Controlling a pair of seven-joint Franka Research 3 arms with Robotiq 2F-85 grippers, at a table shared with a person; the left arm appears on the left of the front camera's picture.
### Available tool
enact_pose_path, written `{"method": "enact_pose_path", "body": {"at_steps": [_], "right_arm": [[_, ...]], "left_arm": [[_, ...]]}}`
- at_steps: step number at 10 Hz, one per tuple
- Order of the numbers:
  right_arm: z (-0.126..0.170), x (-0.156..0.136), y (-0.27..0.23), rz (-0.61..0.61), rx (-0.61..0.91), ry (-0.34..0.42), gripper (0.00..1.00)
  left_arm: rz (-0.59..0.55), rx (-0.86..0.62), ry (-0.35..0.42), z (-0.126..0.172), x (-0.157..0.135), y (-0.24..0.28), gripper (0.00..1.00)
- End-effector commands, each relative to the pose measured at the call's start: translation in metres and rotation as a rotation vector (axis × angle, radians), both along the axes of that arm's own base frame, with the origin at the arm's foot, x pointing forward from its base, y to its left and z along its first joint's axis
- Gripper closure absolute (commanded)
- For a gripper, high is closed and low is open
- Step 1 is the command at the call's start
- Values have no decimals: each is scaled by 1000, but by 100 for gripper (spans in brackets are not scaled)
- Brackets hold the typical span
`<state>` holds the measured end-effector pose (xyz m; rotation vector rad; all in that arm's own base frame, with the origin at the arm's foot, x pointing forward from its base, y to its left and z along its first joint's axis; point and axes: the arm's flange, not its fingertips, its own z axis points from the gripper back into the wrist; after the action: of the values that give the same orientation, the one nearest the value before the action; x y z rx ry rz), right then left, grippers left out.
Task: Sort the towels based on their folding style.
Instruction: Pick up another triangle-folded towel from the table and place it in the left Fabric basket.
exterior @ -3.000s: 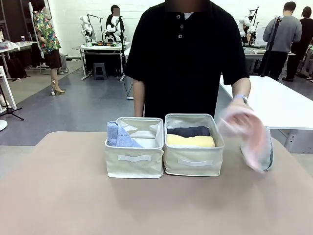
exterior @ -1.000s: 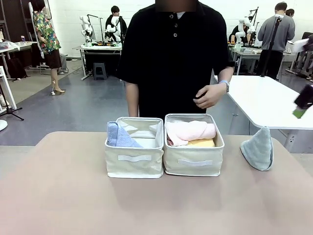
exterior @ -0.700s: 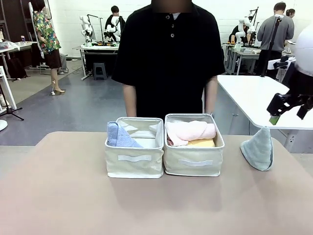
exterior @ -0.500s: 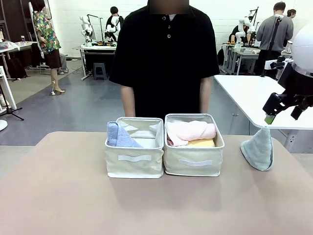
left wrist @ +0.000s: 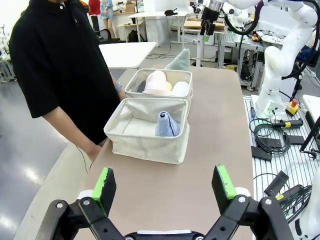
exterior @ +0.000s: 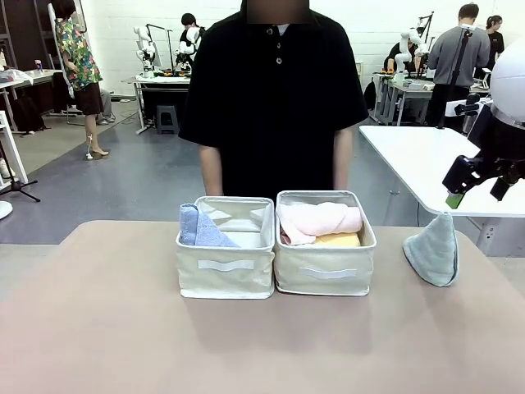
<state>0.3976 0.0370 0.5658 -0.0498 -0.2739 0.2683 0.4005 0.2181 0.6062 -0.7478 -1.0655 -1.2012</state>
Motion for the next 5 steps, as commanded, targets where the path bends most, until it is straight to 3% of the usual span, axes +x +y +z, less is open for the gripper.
{"method": "enact_pose_path", "body": {"at_steps": [1, 2, 5], "right_arm": [[-9, 22, -2, -60, 21, 118, 0], [-20, 44, -2, -81, 73, 192, 0], [-43, 89, -2, -123, 119, 273, 0]], "left_arm": [[6, 23, -6, -1, -3, -1, 0], [6, 23, -6, -1, -3, -1, 0], [6, 23, -6, -1, -3, -1, 0]]}}
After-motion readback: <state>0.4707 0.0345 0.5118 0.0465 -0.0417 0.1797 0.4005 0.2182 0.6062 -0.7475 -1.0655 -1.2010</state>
